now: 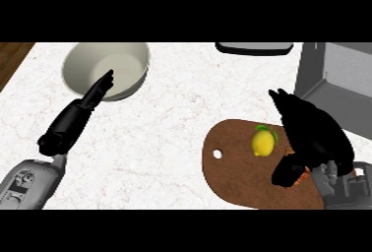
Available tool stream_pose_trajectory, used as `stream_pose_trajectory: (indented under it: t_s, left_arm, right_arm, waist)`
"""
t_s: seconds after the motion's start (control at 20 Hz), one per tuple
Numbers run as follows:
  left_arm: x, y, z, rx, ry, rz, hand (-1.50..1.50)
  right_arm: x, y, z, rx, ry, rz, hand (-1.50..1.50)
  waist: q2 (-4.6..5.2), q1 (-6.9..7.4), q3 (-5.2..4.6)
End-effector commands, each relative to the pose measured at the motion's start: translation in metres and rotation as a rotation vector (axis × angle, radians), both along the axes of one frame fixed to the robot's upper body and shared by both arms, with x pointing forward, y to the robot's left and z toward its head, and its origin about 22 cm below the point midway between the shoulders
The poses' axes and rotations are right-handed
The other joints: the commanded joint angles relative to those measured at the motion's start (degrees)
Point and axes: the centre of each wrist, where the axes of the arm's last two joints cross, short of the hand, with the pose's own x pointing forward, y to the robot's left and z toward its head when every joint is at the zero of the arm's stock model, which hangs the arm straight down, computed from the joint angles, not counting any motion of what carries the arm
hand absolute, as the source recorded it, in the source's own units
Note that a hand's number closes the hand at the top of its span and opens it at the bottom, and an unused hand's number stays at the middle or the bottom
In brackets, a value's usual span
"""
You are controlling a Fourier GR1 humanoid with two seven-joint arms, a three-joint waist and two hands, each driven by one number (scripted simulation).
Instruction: Pick the lemon from the cutting board and place it in the cardboard box
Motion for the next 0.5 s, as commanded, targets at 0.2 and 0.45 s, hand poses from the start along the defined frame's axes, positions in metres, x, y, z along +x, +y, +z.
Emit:
stream_pose_trajectory:
  t_s: [0.2, 0.45]
  left_arm:
    - [-0.002, 0.005, 0.005, -0.009, -0.005, 0.026, 0.0]
    - [0.0, 0.002, 0.006, -0.012, 0.002, 0.039, 0.0]
  right_arm:
    - [0.016, 0.055, -0.011, -0.129, 0.141, -0.152, -1.5]
    - [0.031, 0.065, -0.024, -0.208, 0.111, -0.182, -1.5]
  waist:
    - [-0.5, -1.63, 0.15]
    - [-0.36, -2.0, 0.19]
